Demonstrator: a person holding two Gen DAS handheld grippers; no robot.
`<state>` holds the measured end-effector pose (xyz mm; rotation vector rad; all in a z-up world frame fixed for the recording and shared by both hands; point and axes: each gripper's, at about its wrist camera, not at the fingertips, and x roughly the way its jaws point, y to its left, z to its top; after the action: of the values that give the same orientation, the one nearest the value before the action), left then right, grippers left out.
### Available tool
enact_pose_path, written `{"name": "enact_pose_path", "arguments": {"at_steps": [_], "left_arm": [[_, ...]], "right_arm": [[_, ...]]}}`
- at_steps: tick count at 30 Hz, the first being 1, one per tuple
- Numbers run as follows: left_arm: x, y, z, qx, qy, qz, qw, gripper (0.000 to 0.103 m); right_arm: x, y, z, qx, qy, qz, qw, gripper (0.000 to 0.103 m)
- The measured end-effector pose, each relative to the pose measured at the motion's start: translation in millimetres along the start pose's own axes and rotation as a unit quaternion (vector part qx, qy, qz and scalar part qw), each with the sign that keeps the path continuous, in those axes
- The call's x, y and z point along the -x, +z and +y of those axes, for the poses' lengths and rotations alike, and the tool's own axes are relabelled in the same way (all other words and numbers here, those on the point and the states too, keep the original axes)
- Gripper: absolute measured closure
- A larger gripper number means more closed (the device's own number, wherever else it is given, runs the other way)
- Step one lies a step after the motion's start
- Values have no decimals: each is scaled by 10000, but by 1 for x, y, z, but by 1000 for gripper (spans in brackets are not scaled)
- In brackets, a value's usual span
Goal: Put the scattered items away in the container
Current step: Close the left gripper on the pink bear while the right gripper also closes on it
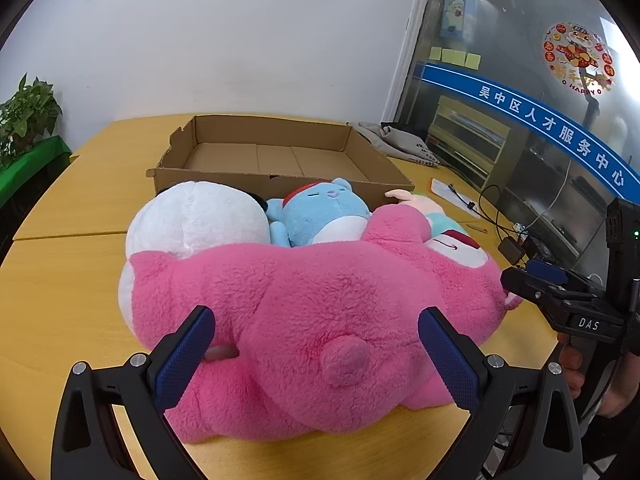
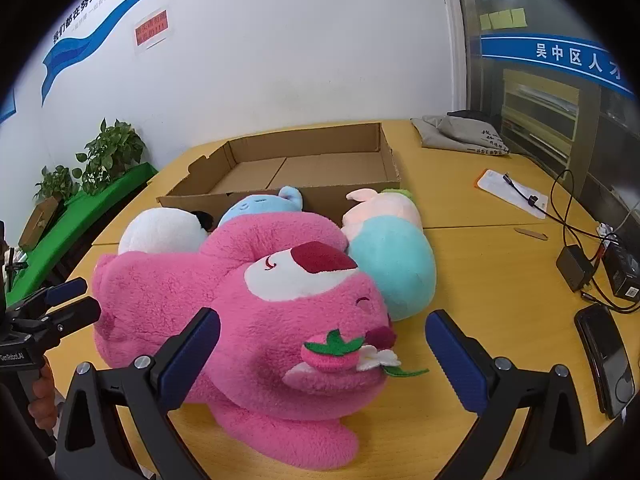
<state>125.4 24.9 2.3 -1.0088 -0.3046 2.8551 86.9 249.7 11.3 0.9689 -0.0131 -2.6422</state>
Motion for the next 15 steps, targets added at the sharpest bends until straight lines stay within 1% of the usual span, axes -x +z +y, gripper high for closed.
{"name": "enact_pose_path", "arguments": {"at_steps": [5, 11, 15], "left_arm": [[-9, -1, 6, -2, -156, 48, 9999, 0], [-15, -3, 14, 90, -378, 70, 9992, 0], [-21, -8, 20, 225, -536, 173, 9982, 0]], "right_arm": [[-11, 1, -1, 13, 24, 54, 10000, 0], [-28, 2, 0, 47, 216, 154, 9996, 1], [-39, 0, 2, 109, 377, 283, 9988, 0]]}}
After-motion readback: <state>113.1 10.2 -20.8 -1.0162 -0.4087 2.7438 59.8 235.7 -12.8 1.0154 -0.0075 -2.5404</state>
